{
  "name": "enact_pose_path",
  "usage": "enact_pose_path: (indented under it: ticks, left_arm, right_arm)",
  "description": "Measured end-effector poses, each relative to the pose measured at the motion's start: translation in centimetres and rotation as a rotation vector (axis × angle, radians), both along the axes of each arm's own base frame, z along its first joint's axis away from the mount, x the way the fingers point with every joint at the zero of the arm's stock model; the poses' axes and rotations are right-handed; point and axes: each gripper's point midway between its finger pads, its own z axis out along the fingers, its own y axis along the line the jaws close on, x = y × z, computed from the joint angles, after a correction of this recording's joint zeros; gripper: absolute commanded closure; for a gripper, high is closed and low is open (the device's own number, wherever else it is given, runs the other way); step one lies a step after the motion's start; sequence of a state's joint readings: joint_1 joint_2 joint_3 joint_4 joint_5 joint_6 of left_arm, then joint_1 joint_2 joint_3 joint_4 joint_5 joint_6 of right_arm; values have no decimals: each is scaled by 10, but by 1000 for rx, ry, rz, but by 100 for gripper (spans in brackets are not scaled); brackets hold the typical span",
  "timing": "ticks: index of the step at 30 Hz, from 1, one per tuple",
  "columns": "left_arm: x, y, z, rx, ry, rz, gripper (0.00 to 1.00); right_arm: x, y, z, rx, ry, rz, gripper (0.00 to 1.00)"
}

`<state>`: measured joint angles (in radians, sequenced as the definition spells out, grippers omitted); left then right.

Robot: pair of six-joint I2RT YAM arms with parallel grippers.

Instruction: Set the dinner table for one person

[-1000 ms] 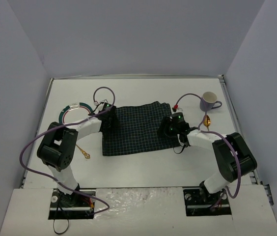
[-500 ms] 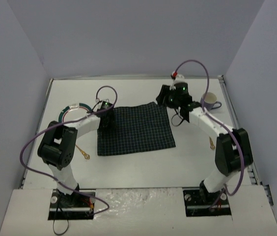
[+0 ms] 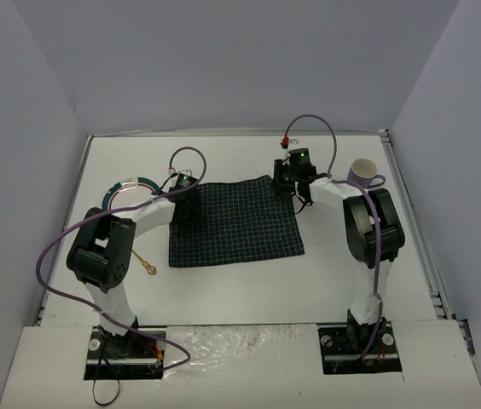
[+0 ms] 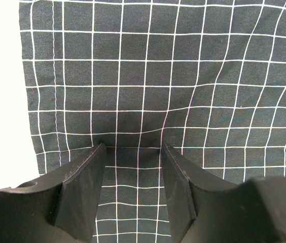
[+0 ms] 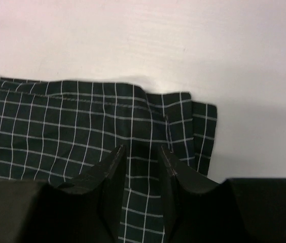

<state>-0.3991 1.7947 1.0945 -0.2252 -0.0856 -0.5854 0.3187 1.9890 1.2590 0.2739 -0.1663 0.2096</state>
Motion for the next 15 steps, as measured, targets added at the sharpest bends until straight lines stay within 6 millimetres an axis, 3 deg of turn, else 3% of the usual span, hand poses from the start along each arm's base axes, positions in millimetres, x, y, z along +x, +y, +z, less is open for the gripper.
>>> enact_pose_path:
  ticks: [8,15]
  left_arm:
    - [2,0,0,-3,-17,-5,56]
    - [2,-1,1,-11,-29,-7,56]
  right_arm:
    - [33,-8,8,-59,-80,11,72]
    - [48,-11,-13,-109,-70,21,71]
